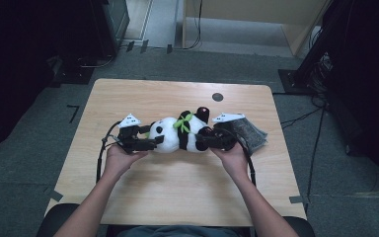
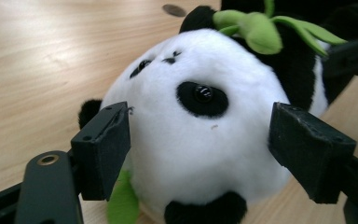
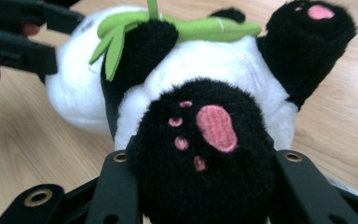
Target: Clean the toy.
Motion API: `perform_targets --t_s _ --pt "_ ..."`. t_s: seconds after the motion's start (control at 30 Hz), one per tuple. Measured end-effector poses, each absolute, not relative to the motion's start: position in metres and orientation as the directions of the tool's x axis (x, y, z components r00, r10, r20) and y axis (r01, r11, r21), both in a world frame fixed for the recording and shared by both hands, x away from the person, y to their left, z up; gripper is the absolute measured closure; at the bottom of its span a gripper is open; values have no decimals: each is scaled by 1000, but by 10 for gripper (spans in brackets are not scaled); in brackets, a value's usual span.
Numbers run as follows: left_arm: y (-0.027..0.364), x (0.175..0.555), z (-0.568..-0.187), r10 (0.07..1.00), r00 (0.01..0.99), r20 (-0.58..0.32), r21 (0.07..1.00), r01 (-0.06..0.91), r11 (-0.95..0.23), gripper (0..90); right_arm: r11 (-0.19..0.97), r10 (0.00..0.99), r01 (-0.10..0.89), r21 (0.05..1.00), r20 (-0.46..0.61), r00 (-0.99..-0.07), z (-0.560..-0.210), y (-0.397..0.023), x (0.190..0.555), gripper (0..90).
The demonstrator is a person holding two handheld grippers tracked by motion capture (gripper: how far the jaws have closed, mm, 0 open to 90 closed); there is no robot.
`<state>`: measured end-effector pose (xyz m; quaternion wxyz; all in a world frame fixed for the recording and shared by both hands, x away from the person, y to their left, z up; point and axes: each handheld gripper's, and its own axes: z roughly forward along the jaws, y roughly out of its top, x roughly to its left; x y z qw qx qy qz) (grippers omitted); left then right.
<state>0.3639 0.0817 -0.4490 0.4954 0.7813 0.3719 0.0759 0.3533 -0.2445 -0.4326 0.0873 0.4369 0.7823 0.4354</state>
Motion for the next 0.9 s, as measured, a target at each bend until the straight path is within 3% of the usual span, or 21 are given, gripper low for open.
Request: perform_targets --t_s 0.5,0.77,0.9 --pt "83 356 -450 567 797 -208 861 424 -280 233 121 733 642 757 369 -572 -398 -273 351 610" --pt "75 356 -456 525 835 -165 860 382 -337 197 175 680 647 742 384 -625 -395 -266 350 616" --pt "73 358 -457 533 819 -211 853 420 -308 185 174 667 648 741 395 -632 -395 -265 349 619"
